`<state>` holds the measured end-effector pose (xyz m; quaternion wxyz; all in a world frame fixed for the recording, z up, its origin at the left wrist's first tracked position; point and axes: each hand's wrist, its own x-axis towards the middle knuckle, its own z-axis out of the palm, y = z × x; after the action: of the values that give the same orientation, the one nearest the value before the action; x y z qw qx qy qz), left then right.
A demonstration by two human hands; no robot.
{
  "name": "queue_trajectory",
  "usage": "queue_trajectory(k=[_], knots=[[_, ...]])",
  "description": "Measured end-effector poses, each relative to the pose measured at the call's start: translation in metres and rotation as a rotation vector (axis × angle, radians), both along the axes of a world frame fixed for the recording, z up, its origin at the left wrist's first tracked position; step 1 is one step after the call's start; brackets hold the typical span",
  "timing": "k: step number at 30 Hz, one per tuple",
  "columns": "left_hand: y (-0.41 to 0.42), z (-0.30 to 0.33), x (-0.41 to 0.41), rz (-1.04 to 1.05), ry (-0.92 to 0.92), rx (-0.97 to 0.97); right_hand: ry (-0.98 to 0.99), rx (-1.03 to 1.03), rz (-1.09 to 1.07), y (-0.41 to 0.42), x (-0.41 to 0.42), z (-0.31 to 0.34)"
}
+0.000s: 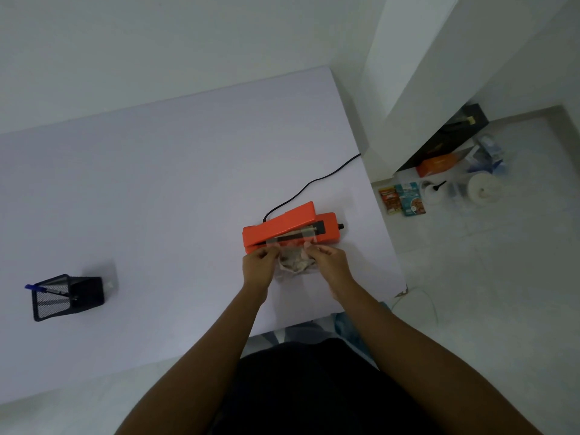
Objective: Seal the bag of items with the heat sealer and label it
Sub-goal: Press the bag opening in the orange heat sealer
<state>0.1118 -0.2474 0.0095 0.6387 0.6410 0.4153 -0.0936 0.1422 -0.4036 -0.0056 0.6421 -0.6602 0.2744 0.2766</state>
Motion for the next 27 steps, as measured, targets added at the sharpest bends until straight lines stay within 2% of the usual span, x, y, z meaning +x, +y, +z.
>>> queue_trajectory(k=[15, 27], knots=[[-0.0036, 0.0017, 0.0023, 0.094, 0.053, -0.012, -0.021, -0.058, -0.005, 0.0022, 0.0011, 0.0021], [-0.0071, 0.0015, 0.0052, 0.123, 0.124, 0.056, -0.011, -0.066, -0.022, 0.0056, 0.0021, 0.0063]])
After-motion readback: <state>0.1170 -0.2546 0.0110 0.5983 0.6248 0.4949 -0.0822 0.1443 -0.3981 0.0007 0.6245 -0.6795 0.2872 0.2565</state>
